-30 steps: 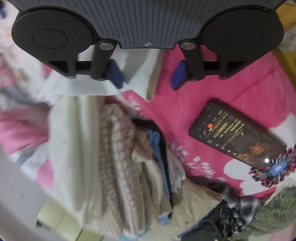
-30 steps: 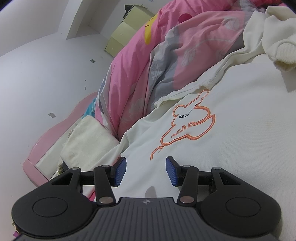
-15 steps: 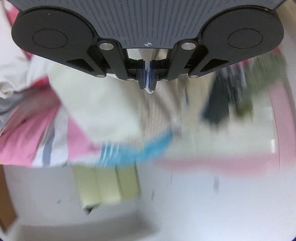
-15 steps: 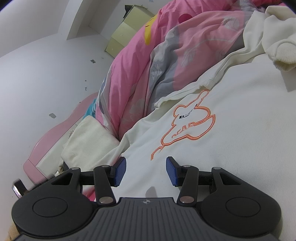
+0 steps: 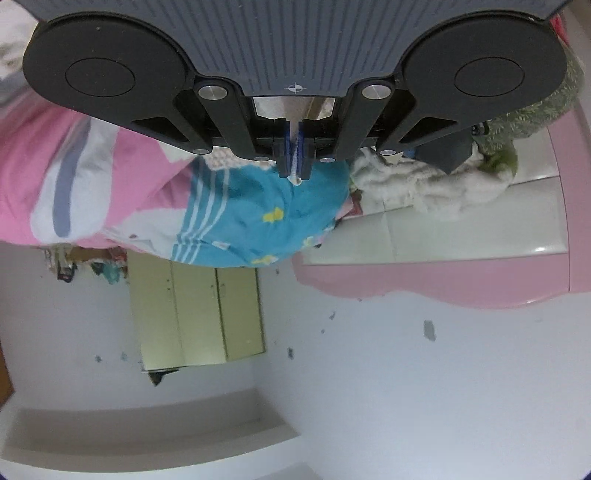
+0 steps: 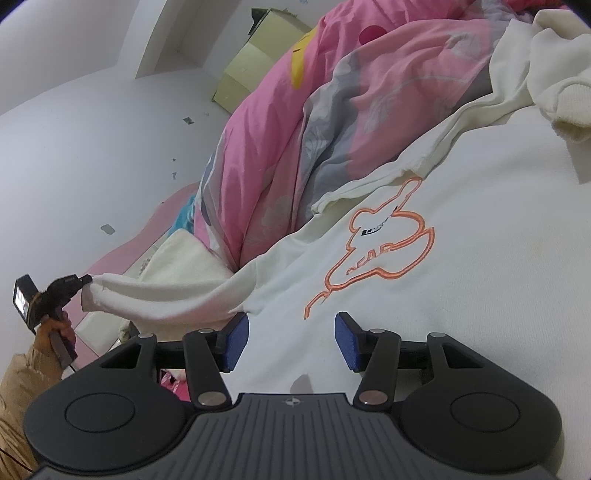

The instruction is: Fold clothes

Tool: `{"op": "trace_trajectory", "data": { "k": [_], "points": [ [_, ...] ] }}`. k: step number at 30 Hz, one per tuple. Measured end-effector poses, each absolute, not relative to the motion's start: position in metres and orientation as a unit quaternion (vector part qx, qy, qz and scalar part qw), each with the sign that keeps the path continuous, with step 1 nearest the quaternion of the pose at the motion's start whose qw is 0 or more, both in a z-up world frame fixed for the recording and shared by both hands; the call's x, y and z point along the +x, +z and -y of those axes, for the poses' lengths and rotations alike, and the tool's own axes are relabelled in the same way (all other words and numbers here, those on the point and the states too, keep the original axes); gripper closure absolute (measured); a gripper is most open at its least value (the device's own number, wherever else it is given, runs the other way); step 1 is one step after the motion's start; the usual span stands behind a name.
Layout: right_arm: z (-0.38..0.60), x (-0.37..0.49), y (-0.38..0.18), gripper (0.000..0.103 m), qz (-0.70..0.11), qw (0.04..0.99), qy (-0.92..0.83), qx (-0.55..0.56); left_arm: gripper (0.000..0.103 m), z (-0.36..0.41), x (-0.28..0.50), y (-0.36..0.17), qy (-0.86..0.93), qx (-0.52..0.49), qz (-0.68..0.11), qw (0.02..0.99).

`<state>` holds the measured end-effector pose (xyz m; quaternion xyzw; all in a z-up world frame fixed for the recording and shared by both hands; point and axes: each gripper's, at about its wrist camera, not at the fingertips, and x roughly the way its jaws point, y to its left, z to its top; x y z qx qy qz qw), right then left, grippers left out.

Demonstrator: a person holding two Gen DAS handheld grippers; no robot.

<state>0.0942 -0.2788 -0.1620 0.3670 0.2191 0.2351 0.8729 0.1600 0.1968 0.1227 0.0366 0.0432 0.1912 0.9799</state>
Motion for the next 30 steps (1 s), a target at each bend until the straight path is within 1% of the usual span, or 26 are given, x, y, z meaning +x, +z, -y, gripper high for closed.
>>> {"op": "trace_trajectory", "data": {
  "k": [2, 6, 9, 12, 17, 19, 20, 22, 23, 26, 28, 30],
  "points": [
    [0.279, 0.094, -0.162, 0.049, -0.219, 0.873, 0.235, 0.367, 0.101, -0.192, 0.162, 0.132, 0.187, 0.056, -0.027, 0.980],
    [0.278, 0.094, -0.162, 0.049, -0.219, 0.873, 0.235, 0.367, 0.101, -0.169, 0.160, 0.152, 0.168, 0.127, 0.036, 0.977],
    [0.278, 0.094, -0.162, 0.049, -0.219, 0.873, 0.235, 0.368, 0.101, -0.159, 0.176, 0.156, 0.186, 0.183, 0.045, 0.964],
    [0.278, 0.095, -0.162, 0.049, -0.220, 0.873, 0.235, 0.368, 0.101, -0.163, 0.204, 0.144, 0.220, 0.236, 0.021, 0.946],
    [0.278, 0.096, -0.161, 0.048, -0.220, 0.872, 0.237, 0.368, 0.099, -0.198, 0.246, 0.112, 0.284, 0.263, -0.072, 0.919],
    [0.277, 0.096, -0.161, 0.047, -0.221, 0.872, 0.237, 0.367, 0.096, -0.222, 0.257, 0.101, 0.311, 0.241, -0.123, 0.911],
    [0.277, 0.096, -0.161, 0.047, -0.221, 0.872, 0.237, 0.366, 0.091, -0.235, 0.259, 0.098, 0.320, 0.215, -0.148, 0.911],
    [0.277, 0.096, -0.161, 0.047, -0.221, 0.872, 0.237, 0.366, 0.089, -0.262, 0.257, 0.098, 0.332, 0.136, -0.183, 0.915],
    [0.277, 0.096, -0.161, 0.047, -0.221, 0.872, 0.237, 0.366, 0.089, -0.270, 0.250, 0.099, 0.336, 0.106, -0.184, 0.918],
    [0.276, 0.096, -0.161, 0.047, -0.221, 0.873, 0.237, 0.366, 0.087, -0.278, 0.230, 0.102, 0.345, 0.064, -0.167, 0.921],
    [0.276, 0.096, -0.161, 0.047, -0.220, 0.873, 0.237, 0.366, 0.084, -0.266, 0.213, 0.104, 0.325, 0.058, -0.154, 0.931],
    [0.276, 0.095, -0.161, 0.047, -0.220, 0.873, 0.236, 0.366, 0.074, -0.246, 0.195, 0.105, 0.292, 0.062, -0.140, 0.944]
  ]
}}
